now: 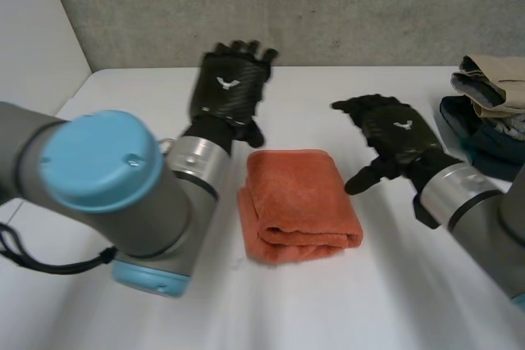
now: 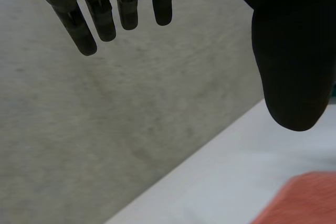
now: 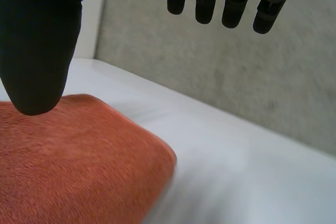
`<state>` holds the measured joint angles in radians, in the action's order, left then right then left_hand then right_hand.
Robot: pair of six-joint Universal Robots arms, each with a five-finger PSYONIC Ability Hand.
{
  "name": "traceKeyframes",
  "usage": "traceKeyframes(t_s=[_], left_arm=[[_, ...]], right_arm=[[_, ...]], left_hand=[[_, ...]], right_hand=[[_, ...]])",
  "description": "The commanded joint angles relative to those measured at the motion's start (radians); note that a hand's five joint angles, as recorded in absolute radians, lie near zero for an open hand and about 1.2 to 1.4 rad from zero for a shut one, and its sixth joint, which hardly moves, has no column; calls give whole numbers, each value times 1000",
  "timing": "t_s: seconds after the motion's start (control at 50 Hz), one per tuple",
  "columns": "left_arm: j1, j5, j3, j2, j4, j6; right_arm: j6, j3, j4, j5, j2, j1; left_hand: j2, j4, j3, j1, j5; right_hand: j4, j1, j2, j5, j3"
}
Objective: Fold the laundry.
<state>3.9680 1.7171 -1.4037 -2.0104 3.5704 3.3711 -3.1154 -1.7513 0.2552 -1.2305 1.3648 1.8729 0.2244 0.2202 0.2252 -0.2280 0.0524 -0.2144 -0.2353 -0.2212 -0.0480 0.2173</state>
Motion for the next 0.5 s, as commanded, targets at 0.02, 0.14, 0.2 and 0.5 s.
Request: traceKeyframes(t_s=[0.02,0.14,0.2,0.5], left_arm=[[-90,2,129,-180,-100,-30],[-96,35,152,-271,-200,-19],[-92,82,143,-275,-254,7],[-23,101,69,-261,-349,131]], right_arm=[[3,114,-128,-1,-136,-43],[80,191,-172,11,-272,-22],[100,225,-182,12,-317,18],[342,282,-194,-76,-418,89]], left_hand=[[4,8,3,0,1],[13,17,12,-9,10],[10,14,9,-6,7],[7,11,6,-3,4]], right_hand=[[40,61,47,48,-43],[40,61,47,48,-43],[40,61,47,48,-43],[40,61,47,48,-43]])
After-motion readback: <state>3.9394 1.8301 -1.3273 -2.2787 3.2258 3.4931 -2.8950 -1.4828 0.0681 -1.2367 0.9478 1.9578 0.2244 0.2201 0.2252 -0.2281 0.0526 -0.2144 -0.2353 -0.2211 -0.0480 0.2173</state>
